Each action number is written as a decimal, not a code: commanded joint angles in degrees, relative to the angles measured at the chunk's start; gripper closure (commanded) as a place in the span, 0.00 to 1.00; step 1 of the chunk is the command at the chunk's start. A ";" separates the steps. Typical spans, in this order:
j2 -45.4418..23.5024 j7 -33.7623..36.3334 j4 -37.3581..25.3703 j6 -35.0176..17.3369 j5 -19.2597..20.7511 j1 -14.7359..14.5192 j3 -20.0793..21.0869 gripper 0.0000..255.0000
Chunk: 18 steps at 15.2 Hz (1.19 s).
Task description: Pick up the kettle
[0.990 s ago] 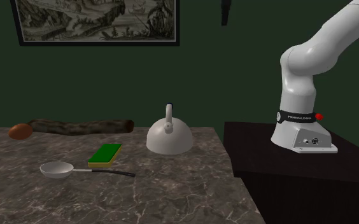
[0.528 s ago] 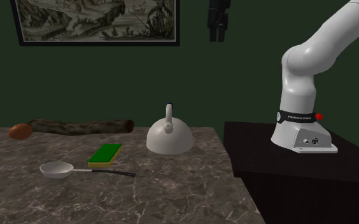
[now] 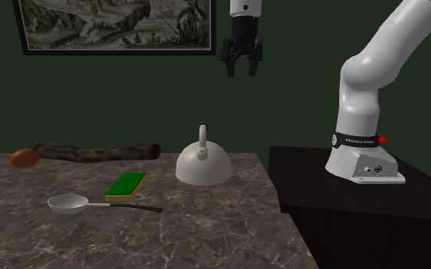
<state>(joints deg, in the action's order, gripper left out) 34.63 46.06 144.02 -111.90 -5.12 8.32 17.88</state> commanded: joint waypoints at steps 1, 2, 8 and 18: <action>-3.77 6.42 -0.13 -4.12 -0.55 1.62 2.52 0.00; -5.76 9.52 -0.32 -6.09 -0.59 2.46 3.76 0.00; -19.34 29.31 -3.46 -17.06 2.68 8.42 10.70 0.00; -34.20 48.84 -6.62 -27.23 13.21 12.48 13.88 0.00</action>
<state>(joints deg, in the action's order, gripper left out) 1.32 94.15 137.38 -138.37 7.28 20.76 31.70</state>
